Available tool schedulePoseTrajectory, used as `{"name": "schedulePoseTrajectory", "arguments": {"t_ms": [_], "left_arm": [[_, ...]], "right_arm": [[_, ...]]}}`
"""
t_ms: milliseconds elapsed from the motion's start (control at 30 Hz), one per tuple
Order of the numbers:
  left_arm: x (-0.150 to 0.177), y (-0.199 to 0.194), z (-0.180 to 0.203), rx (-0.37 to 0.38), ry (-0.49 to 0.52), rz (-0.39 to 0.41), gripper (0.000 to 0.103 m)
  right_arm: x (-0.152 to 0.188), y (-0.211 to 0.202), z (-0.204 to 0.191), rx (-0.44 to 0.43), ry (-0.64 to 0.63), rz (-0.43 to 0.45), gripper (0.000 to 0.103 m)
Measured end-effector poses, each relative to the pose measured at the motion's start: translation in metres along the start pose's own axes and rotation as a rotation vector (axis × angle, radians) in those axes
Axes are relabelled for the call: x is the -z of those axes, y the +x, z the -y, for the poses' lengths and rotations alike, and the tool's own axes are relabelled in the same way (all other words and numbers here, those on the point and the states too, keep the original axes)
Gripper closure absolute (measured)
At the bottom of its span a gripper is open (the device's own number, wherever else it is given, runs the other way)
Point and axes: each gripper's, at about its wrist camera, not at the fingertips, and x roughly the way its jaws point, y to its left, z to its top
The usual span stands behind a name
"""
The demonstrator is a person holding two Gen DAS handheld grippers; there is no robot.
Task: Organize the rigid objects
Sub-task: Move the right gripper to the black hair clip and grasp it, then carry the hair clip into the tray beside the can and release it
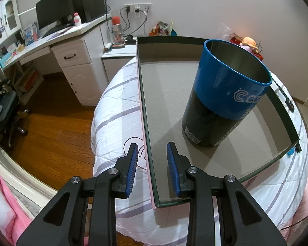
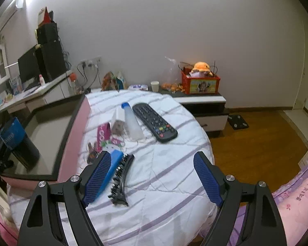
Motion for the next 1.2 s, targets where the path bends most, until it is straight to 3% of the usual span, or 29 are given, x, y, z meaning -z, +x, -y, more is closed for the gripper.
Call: {"name": "schedulePoseTrajectory", "arguments": {"t_ms": [367,800,967,1033,1100,1200], "left_arm": [[0.002,0.000,0.000,-0.008,0.008,0.000,0.073],[0.002,0.000,0.000,-0.008,0.007,0.000,0.072],[0.002,-0.002,0.001,-0.020,0.010,0.003,0.070],[0.002,-0.002,0.000,-0.020,0.010,0.004,0.070],[0.002,-0.002,-0.001,-0.018,0.009,0.004,0.070],[0.002,-0.002,0.000,-0.020,0.010,0.004,0.070]], "right_arm": [[0.029,0.031,-0.030,0.009,-0.133,-0.119,0.019],[0.032,0.053,-0.032,0.004,-0.192,-0.149,0.020],[0.032,0.056,-0.033,-0.067,-0.177,-0.164,0.048],[0.031,0.056,-0.031,-0.080,-0.161,-0.166,0.074],[0.030,0.053,-0.030,-0.105,-0.156,-0.166,0.083],[0.029,0.051,-0.029,-0.126,-0.144,-0.167,0.083]]}}
